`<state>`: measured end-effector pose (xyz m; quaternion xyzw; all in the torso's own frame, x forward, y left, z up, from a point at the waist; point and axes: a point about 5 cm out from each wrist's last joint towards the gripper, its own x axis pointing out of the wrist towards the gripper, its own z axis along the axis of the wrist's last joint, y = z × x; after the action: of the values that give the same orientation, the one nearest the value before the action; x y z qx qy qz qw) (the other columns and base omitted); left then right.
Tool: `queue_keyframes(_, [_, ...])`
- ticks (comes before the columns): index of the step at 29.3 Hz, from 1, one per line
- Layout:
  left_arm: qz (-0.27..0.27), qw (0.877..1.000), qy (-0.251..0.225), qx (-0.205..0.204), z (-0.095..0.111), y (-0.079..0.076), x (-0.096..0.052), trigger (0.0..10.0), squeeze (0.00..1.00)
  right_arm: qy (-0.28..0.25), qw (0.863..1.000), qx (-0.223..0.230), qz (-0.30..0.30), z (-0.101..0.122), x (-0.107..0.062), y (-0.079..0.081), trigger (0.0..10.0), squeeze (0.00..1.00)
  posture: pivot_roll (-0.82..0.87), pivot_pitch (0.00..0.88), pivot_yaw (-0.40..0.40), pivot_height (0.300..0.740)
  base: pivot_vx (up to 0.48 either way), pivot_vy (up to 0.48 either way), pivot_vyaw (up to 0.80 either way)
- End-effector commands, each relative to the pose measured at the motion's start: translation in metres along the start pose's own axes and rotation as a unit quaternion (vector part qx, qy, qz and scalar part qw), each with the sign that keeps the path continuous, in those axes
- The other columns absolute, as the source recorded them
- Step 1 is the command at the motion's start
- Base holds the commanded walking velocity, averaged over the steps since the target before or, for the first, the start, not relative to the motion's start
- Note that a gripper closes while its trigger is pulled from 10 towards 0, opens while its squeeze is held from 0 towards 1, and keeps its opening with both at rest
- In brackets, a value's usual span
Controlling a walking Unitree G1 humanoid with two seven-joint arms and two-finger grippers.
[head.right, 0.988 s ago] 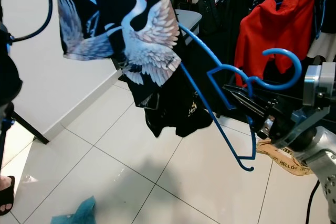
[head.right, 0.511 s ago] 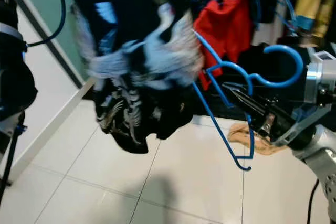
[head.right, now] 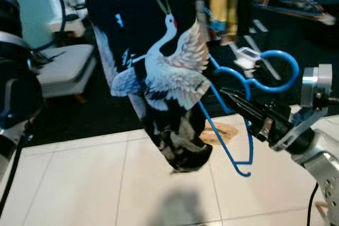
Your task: Hang hanger
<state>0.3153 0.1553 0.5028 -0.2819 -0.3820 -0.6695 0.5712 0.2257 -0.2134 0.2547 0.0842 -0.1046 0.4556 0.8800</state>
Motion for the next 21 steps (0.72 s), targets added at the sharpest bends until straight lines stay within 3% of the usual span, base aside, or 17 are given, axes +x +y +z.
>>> queue_keyframes(1, [-0.006,1.000,-0.009,0.007,0.0055,-0.0027,-0.0026,10.0,0.00,-0.002,1.000,0.002,0.016,0.0010,0.0044,0.0049,10.0,0.00,-0.05,0.073,0.121,0.740,0.000,0.000,-0.75])
queue_keyframes(16, [-0.021,0.999,-0.027,-0.004,-0.0014,-0.0081,-0.0056,10.0,0.00,0.003,1.000,0.010,0.026,-0.0034,0.0055,0.0091,10.0,0.00,-0.05,0.082,0.121,0.740,0.000,0.000,-0.75])
queue_keyframes(21, [-0.036,0.999,-0.024,0.004,-0.0020,-0.0114,-0.0059,10.0,0.00,0.009,0.999,0.013,0.035,-0.0056,0.0041,0.0124,10.0,0.00,-0.05,0.082,0.121,0.740,0.000,0.000,0.00])
